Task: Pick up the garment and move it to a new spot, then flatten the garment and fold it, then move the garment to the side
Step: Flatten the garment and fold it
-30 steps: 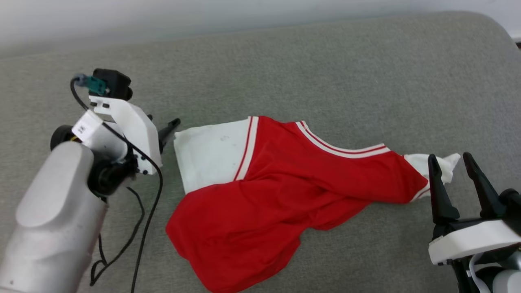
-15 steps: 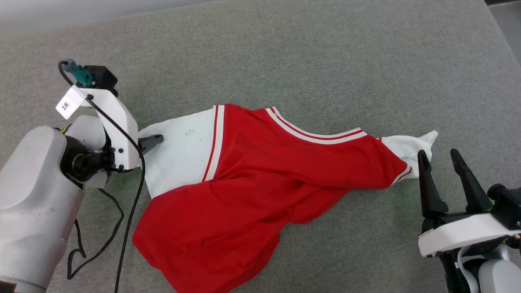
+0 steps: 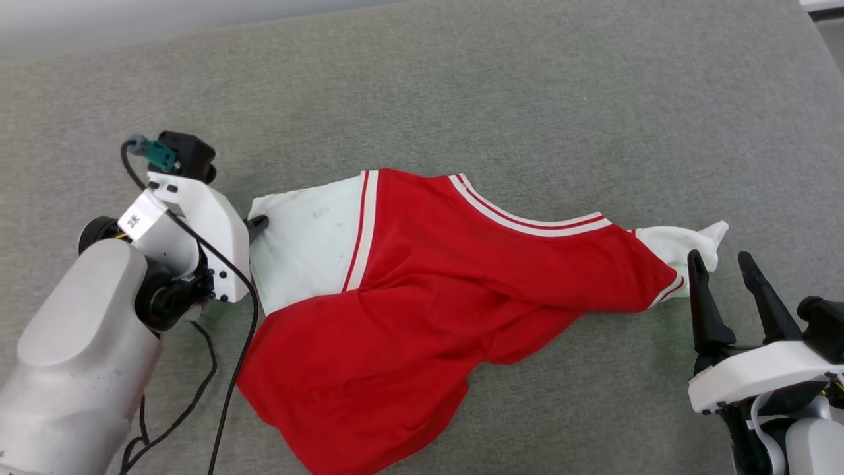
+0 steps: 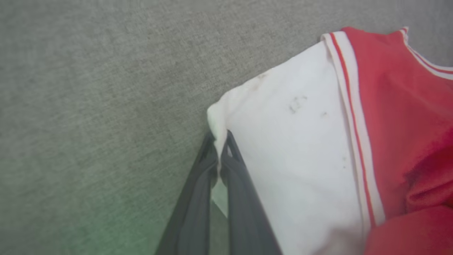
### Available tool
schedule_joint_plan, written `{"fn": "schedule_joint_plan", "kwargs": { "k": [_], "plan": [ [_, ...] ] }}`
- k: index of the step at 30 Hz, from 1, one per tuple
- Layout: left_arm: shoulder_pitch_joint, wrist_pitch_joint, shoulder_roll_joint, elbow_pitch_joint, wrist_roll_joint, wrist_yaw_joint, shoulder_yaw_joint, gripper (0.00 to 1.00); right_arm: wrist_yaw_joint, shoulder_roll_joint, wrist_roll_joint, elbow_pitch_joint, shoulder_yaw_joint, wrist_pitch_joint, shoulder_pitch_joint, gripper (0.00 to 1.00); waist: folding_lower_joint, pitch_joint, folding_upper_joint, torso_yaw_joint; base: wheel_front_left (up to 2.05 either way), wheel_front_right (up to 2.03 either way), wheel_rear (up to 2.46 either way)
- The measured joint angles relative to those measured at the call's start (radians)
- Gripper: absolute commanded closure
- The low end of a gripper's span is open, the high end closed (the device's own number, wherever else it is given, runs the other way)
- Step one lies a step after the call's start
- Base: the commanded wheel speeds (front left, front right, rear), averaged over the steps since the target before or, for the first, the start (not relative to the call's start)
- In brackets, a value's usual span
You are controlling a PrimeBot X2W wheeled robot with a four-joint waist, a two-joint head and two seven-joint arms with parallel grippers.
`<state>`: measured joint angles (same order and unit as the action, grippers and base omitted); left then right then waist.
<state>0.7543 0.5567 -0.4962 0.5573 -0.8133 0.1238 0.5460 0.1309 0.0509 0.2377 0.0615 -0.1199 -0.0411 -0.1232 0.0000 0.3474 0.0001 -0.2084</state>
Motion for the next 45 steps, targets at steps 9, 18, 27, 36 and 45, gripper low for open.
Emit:
{"fn": "schedule_joint_plan", "kwargs": {
  "k": [9, 18, 27, 36, 45],
  "plan": [
    [-0.076, -0.230, -0.015, -0.094, 0.075, -0.098, -0.038, 1.00, 0.000, 0.000, -0.024, 0.054, -0.091, 0.070, 0.001, 0.00, 0.0000, -0.051, 0.0000, 0.067, 0.00, 0.00, 0.00],
    [-0.230, -0.322, -0.056, -0.346, 0.083, -0.200, -0.078, 1.00, 0.000, 0.038, -0.023, 0.115, -0.194, 0.344, -0.035, 0.00, 0.0000, -0.105, 0.0000, 0.154, 0.00, 0.00, 0.00],
    [-0.278, -0.313, -0.072, -0.494, 0.090, -0.242, -0.076, 1.00, 0.000, 0.161, 0.018, 0.133, -0.104, 0.647, -0.115, 0.00, -0.0001, -0.103, 0.0000, 0.209, 0.00, 0.00, 0.00],
    [-0.280, -0.314, -0.077, -0.538, 0.089, -0.248, -0.078, 1.00, 0.000, 0.226, 0.044, 0.173, -0.006, 0.829, -0.170, 0.00, -0.0001, -0.045, 0.0000, 0.228, 0.00, 0.00, 0.00],
    [-0.279, -0.320, -0.083, -0.534, 0.085, -0.245, -0.080, 1.00, 0.000, 0.226, 0.086, 0.217, 0.022, 0.896, -0.208, 1.00, -0.0001, -0.016, -0.0001, 0.221, 0.00, 0.00, 0.00]
  ]
}}
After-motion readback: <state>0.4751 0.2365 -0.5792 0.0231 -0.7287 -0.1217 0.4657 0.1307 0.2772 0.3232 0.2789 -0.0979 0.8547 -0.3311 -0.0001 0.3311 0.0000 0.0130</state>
